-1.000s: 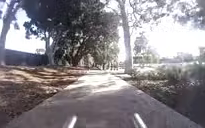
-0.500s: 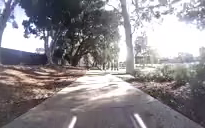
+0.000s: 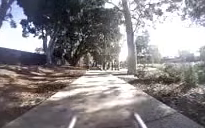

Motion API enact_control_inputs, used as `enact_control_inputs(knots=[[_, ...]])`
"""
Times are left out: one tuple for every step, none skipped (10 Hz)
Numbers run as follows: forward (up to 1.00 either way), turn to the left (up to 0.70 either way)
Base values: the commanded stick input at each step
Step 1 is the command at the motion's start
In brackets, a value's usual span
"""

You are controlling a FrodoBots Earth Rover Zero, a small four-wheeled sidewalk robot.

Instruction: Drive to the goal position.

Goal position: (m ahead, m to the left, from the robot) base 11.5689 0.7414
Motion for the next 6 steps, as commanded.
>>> enact_control_inputs(knots=[[1.00,0.00],[1.00,0.00],[1.00,0.00],[1.00,0.00],[1.00,0.00],[1.00,0.00]])
